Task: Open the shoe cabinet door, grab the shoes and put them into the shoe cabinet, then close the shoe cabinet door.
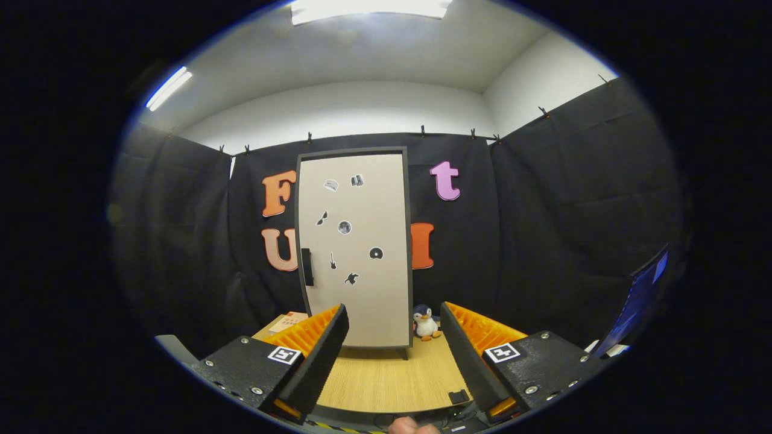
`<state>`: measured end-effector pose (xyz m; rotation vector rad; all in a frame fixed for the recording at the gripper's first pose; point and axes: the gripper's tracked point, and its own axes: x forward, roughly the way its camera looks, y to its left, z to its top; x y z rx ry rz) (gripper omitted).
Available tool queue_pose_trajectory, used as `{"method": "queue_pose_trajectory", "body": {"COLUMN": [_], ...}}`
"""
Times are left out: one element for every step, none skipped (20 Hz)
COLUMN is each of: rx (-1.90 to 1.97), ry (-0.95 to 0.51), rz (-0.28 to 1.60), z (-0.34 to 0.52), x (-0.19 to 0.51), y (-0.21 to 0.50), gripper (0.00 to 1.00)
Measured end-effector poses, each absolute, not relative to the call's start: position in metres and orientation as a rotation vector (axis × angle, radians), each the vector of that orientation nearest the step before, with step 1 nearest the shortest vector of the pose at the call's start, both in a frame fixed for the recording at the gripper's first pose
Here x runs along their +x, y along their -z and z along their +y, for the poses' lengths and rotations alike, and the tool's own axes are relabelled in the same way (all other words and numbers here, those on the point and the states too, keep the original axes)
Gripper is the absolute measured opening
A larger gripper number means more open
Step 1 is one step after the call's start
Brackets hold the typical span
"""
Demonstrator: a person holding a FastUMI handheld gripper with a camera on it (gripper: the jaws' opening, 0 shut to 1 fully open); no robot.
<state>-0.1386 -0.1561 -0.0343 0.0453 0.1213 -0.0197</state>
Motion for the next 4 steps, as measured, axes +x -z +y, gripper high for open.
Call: {"method": "queue_pose_trajectory", "body": {"rx": [0.047,0.044,0.041,0.045], "ry": [0.022,0.029,0.037,0.041], "rz": [0.120,0.119,0.123,0.121], "z": [-0.1585,-0.1617,-0.1650,-0.1661], "x": [-0.1401,-0.1396,-0.1393,-0.1381], "y": [0.0349,0.0358,0.0377,0.0373], "gripper": [0.95,0.95,0.95,0.95]}}
